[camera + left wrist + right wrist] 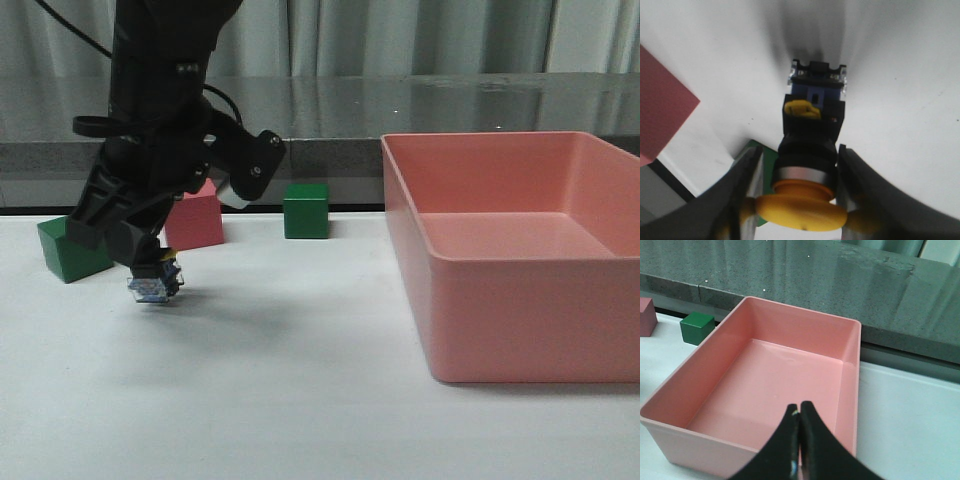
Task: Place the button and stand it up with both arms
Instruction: 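Rotate the button upright with the left gripper and set it down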
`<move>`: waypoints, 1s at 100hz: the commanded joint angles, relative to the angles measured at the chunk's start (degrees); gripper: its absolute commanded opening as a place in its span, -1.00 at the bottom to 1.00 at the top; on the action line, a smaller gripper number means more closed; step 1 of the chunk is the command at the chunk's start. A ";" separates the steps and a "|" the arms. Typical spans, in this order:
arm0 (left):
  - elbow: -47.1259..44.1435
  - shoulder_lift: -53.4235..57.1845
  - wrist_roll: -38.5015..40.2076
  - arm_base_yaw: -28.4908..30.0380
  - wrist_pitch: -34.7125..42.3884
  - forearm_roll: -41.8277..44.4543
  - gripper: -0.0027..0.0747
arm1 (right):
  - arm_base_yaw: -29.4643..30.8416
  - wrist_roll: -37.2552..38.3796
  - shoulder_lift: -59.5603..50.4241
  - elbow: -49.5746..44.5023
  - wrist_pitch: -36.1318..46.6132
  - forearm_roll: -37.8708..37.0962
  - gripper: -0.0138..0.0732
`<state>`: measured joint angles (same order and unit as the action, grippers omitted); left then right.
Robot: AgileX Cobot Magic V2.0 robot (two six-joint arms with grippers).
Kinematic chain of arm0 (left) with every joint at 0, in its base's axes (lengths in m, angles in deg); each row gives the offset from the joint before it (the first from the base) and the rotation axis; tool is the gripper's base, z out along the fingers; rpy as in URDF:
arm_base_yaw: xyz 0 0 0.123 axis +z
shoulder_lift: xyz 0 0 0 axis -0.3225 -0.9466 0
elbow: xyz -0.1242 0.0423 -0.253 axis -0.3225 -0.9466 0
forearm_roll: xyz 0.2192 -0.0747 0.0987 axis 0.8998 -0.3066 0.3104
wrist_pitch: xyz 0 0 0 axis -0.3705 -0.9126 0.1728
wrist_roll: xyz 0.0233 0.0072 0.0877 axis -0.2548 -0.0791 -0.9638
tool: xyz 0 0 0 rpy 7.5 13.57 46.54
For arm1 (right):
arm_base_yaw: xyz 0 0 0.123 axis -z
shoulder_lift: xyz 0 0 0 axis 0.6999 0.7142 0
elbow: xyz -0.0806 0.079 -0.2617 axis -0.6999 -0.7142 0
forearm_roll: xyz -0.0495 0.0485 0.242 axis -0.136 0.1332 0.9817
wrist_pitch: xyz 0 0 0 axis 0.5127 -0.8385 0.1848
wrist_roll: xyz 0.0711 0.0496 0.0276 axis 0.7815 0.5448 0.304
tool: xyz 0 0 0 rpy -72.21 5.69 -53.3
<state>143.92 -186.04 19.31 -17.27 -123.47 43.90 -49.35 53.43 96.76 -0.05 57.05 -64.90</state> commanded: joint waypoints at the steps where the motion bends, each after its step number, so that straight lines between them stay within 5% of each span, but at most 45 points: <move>1: 1.67 2.76 0.99 -0.43 -1.58 1.89 -0.98 | -0.12 -0.21 0.24 1.41 4.75 0.33 -0.82; 33: 1.67 2.76 2.50 -0.43 -1.86 -1.06 -0.95 | -0.12 -0.21 0.24 1.41 4.75 0.33 -0.82; 47: 1.67 2.76 2.50 -0.43 -2.00 -1.21 -0.57 | -0.13 -0.21 0.24 1.41 4.75 0.33 -0.82; 67: 1.67 2.76 2.50 -0.43 -1.80 -0.29 0.24 | -0.13 -0.21 0.24 1.41 4.75 0.33 -0.82; 78: 1.67 2.76 2.50 -0.43 -1.80 -0.29 0.40 | -0.13 -0.21 0.24 1.41 4.75 0.33 -0.82; 100: 1.67 3.89 2.50 -0.43 -6.63 -0.29 0.41 | -0.13 -0.21 0.24 1.41 4.75 0.33 -0.82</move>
<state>143.92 -186.31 21.12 -17.27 -126.85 42.01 -49.35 53.43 96.76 -0.05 57.05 -64.90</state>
